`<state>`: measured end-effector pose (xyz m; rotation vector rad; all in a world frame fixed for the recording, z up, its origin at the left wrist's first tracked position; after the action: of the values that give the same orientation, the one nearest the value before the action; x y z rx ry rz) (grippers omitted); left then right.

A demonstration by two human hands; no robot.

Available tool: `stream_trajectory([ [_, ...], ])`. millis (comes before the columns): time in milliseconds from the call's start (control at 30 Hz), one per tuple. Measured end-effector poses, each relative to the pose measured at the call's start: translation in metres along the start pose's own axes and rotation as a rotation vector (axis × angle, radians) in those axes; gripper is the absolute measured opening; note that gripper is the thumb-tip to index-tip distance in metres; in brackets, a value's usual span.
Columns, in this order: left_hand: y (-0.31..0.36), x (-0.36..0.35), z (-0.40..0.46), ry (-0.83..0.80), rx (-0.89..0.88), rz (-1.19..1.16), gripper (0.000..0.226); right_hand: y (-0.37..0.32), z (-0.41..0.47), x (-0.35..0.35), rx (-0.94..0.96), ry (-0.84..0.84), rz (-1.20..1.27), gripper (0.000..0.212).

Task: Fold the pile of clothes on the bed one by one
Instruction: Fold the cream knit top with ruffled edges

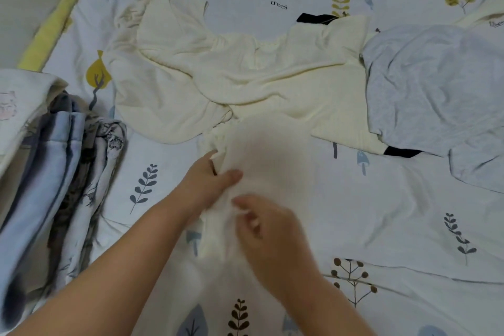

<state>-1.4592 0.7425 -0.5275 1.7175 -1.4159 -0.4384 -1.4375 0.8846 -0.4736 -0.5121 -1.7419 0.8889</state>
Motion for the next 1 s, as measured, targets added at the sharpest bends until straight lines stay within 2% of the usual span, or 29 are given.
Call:
stream_trajectory([
  [67,0.002,0.006,0.002,-0.056,-0.031,-0.123,0.028,0.018,0.006,0.014,-0.046,0.313,-0.058,0.037],
  [100,0.001,0.008,0.002,-0.011,-0.042,-0.142,0.027,0.027,0.009,0.015,-0.088,0.352,-0.134,0.042],
  [133,-0.002,0.009,0.001,0.095,-0.069,-0.078,0.028,0.036,0.012,0.011,-0.148,0.29,-0.206,0.05],
  [200,-0.014,0.006,-0.006,0.413,-0.116,0.318,0.051,0.054,0.013,-0.004,-0.274,0.068,-0.309,0.065],
  [233,-0.02,0.003,-0.013,0.507,-0.142,0.491,0.067,0.06,0.012,-0.012,-0.306,-0.005,-0.347,0.07],
  [267,-0.025,-0.001,-0.02,0.529,-0.182,0.579,0.077,0.065,0.011,-0.016,-0.317,-0.029,-0.369,0.074],
  [367,-0.043,-0.01,-0.032,0.491,-0.432,0.67,0.079,0.074,0.011,-0.021,-0.316,0.05,-0.375,0.08],
  [433,-0.056,-0.013,-0.029,0.388,-0.525,0.747,0.072,0.077,0.01,-0.023,-0.272,0.099,-0.412,0.078],
  [533,-0.069,-0.015,-0.02,0.252,-0.433,0.749,0.073,0.082,0.009,-0.03,-0.219,0.089,-0.489,0.074],
  [633,-0.068,-0.015,-0.017,0.23,-0.407,0.716,0.075,0.085,0.011,-0.031,-0.206,0.075,-0.474,0.076],
  [767,-0.052,-0.01,-0.017,0.229,-0.394,0.578,0.073,0.09,0.019,-0.014,-0.245,0.075,-0.221,0.073],
  [867,-0.043,-0.007,-0.013,0.193,-0.324,0.497,0.081,0.099,0.024,0.001,-0.338,0.066,-0.014,0.07],
  [1000,-0.034,-0.004,-0.009,0.16,-0.253,0.433,0.081,0.091,0.026,0.006,-0.392,0.003,0.095,0.073],
])
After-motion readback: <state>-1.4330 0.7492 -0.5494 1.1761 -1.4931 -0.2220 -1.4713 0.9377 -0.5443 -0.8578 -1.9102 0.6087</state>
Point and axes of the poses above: each hand's wrist, its own z-axis towards the middle knuckle, its own x-axis out of the back of the hand, y = z × x, the point moved 3 cm from there along z, towards the middle knuckle, and after that the axes turned 12 degrees about y, right-handed, at the moved point
